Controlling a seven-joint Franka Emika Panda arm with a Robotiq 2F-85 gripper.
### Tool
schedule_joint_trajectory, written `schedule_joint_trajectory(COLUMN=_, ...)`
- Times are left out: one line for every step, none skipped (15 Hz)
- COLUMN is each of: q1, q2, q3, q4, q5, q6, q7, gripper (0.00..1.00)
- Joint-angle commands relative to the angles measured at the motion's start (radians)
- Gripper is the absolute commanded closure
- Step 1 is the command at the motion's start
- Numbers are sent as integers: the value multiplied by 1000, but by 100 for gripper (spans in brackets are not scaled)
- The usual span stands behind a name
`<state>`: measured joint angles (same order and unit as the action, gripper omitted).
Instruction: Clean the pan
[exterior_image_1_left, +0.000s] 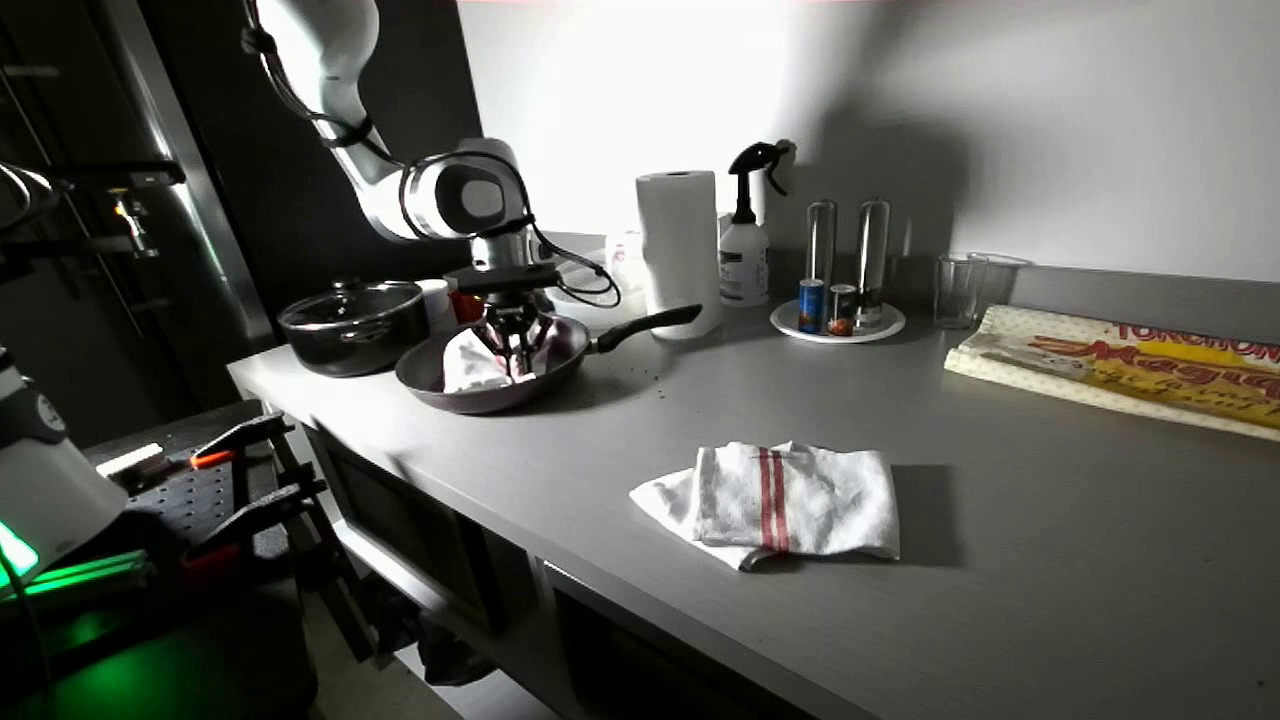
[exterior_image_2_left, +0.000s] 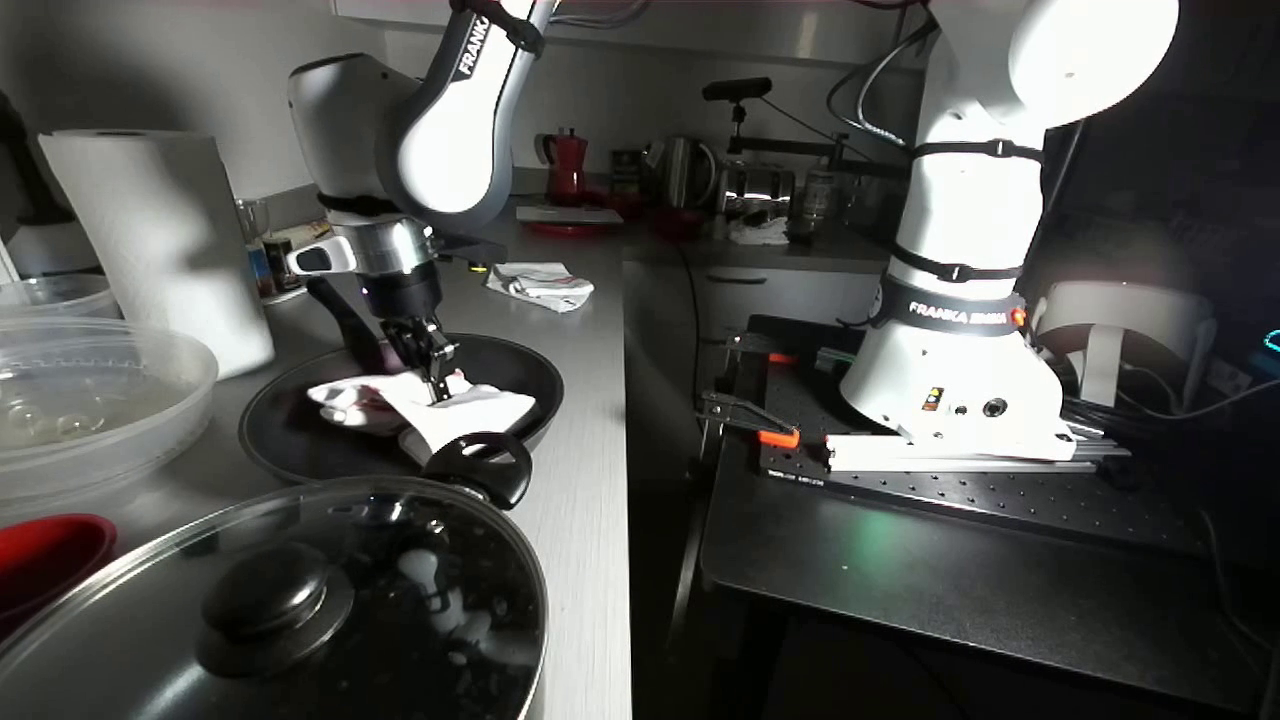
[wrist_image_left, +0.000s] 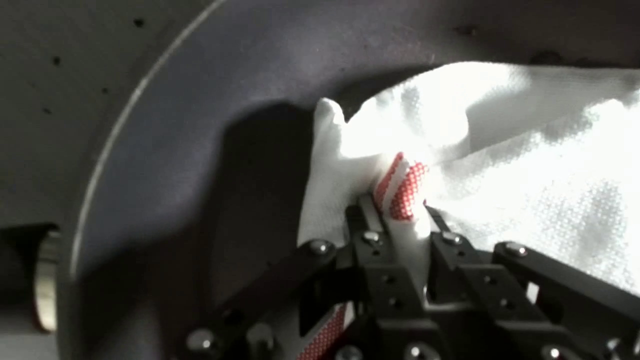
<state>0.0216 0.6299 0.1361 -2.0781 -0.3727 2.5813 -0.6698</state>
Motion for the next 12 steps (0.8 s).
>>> schedule_joint_trajectory(q1=-24, q2=18, q3=-40, q4=-2, q5=27, q6=64, q7=74, gripper=96)
schedule_joint_trajectory(q1=-32, q2=19, q3=-46, q4=-5, q5=29, q6=76, q7=93, gripper=96)
schedule_joint_trajectory(q1=-38, q2=14, q3=-53, q4=-11, q5=29, q6=88, q7=113, gripper=96)
schedule_joint_trajectory(q1=-47, q2=9, q3=-55, q4=-18, q5=30, q6=102, q7=127, gripper=96)
schedule_joint_trajectory(q1=-56, q2=0, q3=-55, q4=-28, q5=31, q6=116, q7=141, gripper=96)
schedule_joint_trajectory(q1=-62, q2=-1, q3=-55, q4=-31, q5=31, q6=132, q7=153, gripper=96)
schedule_joint_trajectory(q1=-64, q2=-4, q3=-54, q4=-37, q5=30, q6=146, q7=169, gripper=96)
schedule_joint_trajectory(q1=-64, q2=-8, q3=-54, q4=-42, q5=26, q6=161, q7=180, gripper=96)
schedule_joint_trajectory(q1=-60, q2=-13, q3=-58, q4=-49, q5=22, q6=178, q7=195, gripper=96)
schedule_joint_trajectory(q1=-57, q2=-19, q3=-61, q4=-57, q5=19, q6=195, q7=209, gripper=96)
schedule_joint_trajectory(q1=-55, q2=-30, q3=-63, q4=-72, q5=17, q6=219, q7=219, gripper=96)
schedule_joint_trajectory(q1=-58, q2=-43, q3=-62, q4=-88, q5=16, q6=242, q7=222, gripper=96)
